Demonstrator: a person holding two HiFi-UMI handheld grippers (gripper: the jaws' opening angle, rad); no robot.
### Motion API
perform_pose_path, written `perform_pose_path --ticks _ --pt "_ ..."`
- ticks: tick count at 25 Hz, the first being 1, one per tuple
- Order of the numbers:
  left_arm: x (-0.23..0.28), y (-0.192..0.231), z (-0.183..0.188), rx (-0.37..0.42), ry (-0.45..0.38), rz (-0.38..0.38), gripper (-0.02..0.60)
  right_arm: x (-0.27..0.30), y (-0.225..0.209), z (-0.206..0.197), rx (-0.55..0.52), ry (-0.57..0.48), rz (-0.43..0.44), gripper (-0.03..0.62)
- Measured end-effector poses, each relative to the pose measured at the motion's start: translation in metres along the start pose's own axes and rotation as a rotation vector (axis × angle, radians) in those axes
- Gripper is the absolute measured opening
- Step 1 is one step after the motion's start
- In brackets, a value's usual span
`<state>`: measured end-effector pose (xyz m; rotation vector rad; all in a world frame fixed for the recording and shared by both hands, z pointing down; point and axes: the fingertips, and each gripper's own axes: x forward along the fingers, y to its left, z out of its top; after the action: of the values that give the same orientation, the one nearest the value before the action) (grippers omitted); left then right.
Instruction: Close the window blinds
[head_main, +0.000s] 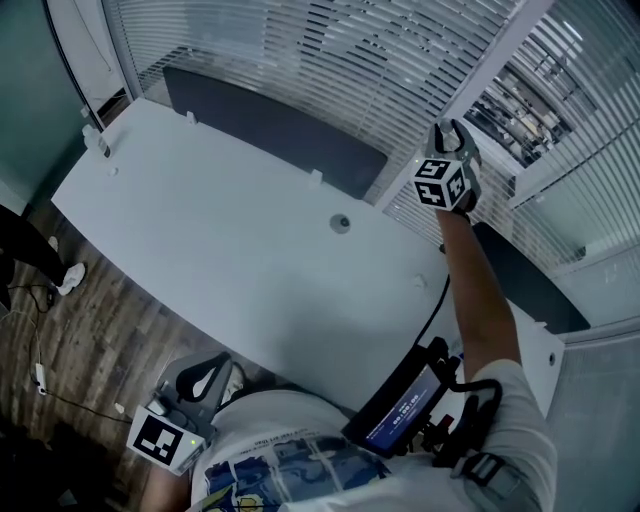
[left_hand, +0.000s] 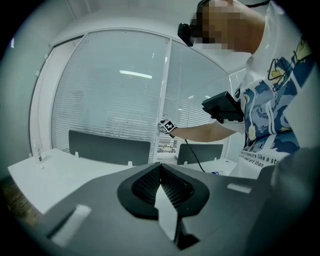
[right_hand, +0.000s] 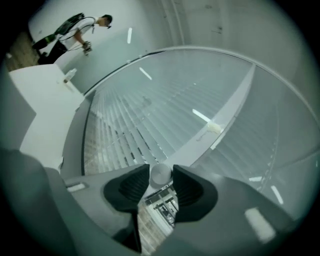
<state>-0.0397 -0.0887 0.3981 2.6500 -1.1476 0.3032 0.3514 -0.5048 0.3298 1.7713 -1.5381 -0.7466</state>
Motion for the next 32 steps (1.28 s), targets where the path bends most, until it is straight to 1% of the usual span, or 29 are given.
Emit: perform_pose_path --ticks 2,4,5,6,10,13,15,16,18,20,24,27,30,32 --pt "0.002 0.002 0.002 0.011 -0.012 -0.005 0.006 -0.005 0.007 -0.003 -0.207 -0.017 0.069 0.135" --pt "0.004 0.001 0.002 0.015 -0.013 -0.019 0.006 -0.008 0.012 -0.007 -0.463 -0.047 0.118 0.135" --pt "0.005 -0.001 0.002 0.013 -0.008 -0.029 0.006 -0.009 0.012 -0.009 -0.573 -0.062 0.135 0.135" --pt "0.006 -0.003 0.001 0.012 -0.004 -0.038 0.006 -0.009 0.012 -0.010 -0.653 -0.074 0.153 0.135" --pt "0.009 -0.008 0.000 0.018 -0.002 -0.056 0.006 -0.009 0.014 -0.010 -0.833 -0.113 0.248 0.135" --pt "0.008 -0.009 0.002 0.017 0.000 -0.052 0.006 -0.004 0.018 -0.010 -0.943 -0.119 0.295 0.135" --pt "0.007 -0.011 0.005 0.016 0.000 -0.045 0.006 -0.001 0.015 -0.011 -0.984 -0.106 0.310 0.133" --pt "0.006 -0.013 0.006 0.015 0.000 -0.041 0.006 0.000 0.013 -0.011 -0.980 -0.103 0.308 0.122" --pt "0.007 -0.014 0.006 0.009 0.001 -0.033 0.006 0.001 0.010 -0.010 -0.913 -0.104 0.279 0.124" --pt "0.008 -0.011 0.002 0.007 0.002 -0.031 0.006 0.002 0.012 -0.009 -0.778 -0.104 0.224 0.124" --pt "0.009 -0.006 -0.003 0.007 0.004 -0.031 0.006 0.006 0.011 -0.004 -0.470 -0.056 0.100 0.124" --pt "0.008 -0.006 -0.002 0.007 0.006 -0.030 0.006 0.006 0.005 0.000 -0.203 -0.014 0.023 0.124" --pt "0.007 -0.007 -0.001 0.009 0.009 -0.029 0.006 0.004 -0.001 0.002 0.057 0.009 -0.036 0.126" --pt "0.007 -0.008 -0.001 0.006 0.008 -0.026 0.006 0.003 -0.005 0.002 0.211 0.020 -0.064 0.126"
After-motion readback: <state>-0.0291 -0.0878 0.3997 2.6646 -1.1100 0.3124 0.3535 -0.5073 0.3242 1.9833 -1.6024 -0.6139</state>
